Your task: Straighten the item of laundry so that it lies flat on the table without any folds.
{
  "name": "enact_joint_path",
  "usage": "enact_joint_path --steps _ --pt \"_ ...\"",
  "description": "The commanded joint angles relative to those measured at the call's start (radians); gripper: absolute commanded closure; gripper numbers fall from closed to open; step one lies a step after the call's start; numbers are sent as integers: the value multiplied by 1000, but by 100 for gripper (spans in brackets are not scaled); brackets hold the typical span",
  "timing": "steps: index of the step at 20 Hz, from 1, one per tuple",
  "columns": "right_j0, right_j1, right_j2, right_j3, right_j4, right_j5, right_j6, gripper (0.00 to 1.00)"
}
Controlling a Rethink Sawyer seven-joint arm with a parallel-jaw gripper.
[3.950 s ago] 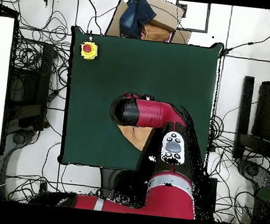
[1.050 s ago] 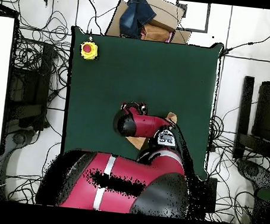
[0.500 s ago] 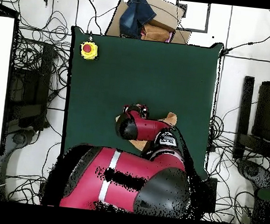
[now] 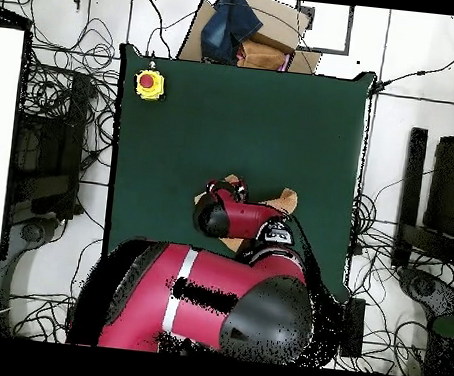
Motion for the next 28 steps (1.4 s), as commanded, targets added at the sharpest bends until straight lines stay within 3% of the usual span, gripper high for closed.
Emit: enact_joint_path --steps 1,14,28 --pt "46 42 -38 13 55 -57 197 0" --pt "17 82 -20 -42 34 -77 177 0" --pt "-61 186 31 -136 -3 -134 143 0"
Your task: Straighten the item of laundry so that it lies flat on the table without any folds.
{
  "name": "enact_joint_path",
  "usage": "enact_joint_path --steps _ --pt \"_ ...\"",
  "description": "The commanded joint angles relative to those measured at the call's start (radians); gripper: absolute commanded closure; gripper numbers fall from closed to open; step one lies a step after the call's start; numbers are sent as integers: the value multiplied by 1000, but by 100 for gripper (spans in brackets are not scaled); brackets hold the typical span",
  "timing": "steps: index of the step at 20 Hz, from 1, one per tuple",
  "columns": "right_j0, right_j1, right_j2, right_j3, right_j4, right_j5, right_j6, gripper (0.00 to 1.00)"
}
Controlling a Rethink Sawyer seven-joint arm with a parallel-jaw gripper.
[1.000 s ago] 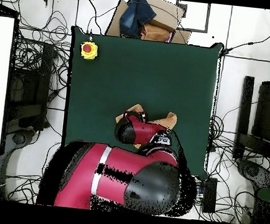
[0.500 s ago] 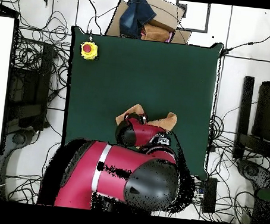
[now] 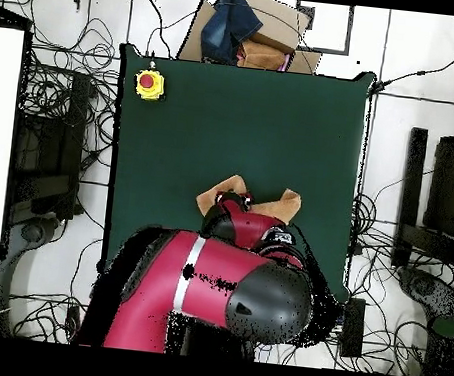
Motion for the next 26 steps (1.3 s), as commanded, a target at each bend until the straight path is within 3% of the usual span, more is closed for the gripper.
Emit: enact_joint_path --steps 1,26 --pt "-45 76 80 -111 -7 -44 143 0" --pt "-2 75 45 -106 18 -61 142 0"
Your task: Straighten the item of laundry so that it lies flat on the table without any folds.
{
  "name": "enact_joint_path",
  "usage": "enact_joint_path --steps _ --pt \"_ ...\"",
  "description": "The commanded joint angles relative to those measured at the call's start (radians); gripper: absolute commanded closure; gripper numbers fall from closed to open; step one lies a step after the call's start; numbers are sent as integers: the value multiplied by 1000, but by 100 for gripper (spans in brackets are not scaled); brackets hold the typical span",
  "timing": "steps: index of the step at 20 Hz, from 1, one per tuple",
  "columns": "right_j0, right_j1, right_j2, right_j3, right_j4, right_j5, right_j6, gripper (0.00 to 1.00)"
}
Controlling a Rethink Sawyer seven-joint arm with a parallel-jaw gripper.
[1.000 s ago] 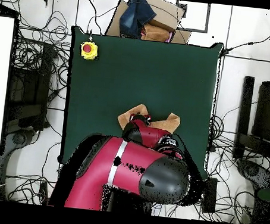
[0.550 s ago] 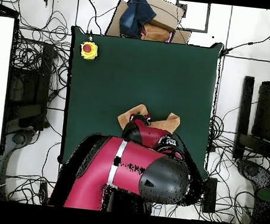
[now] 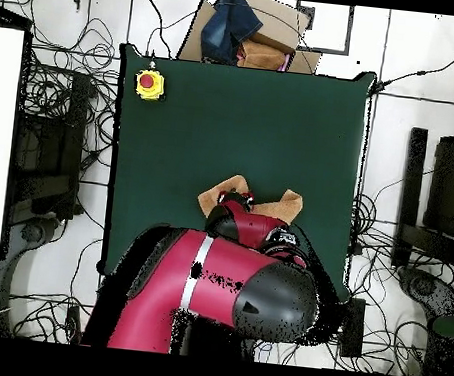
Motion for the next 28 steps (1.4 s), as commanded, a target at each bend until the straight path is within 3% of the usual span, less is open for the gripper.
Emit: enact_joint_path --steps 1,6,7,22,28 --pt "13 67 42 -102 18 -49 139 0" --pt "40 69 16 -101 31 -91 142 0" --pt "40 68 14 -100 30 -92 142 100" --pt "49 70 -3 -102 39 -93 144 100" --pt "48 29 17 -100 27 -19 128 100"
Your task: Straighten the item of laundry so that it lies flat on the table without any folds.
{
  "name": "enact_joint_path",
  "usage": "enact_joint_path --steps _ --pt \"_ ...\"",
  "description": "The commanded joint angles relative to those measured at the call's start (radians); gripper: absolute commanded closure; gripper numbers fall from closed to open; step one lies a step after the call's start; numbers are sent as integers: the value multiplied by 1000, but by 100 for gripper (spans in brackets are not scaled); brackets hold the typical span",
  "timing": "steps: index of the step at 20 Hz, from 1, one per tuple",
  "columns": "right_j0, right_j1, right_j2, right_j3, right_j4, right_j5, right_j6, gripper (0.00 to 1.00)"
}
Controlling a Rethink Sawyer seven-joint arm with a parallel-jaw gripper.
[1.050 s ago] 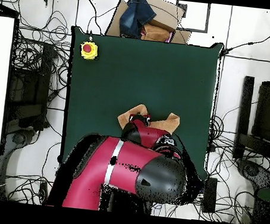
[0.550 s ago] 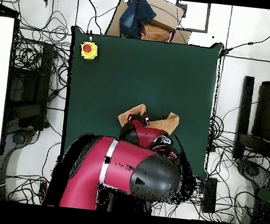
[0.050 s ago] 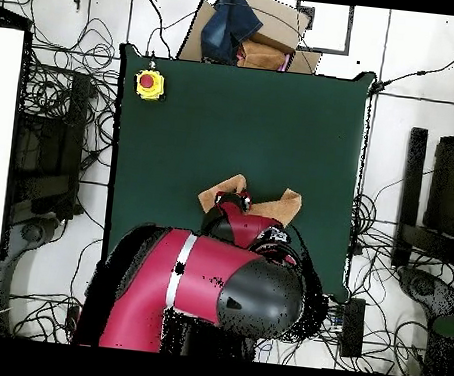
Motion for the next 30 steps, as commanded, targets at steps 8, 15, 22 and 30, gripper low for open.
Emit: enact_joint_path --steps 8,15,22,30 --pt "67 14 38 -96 95 37 154 100" --pt "98 -24 55 -101 127 137 144 100" --pt "122 -12 54 -135 169 144 151 100" --pt "99 -23 90 -125 161 106 167 100"
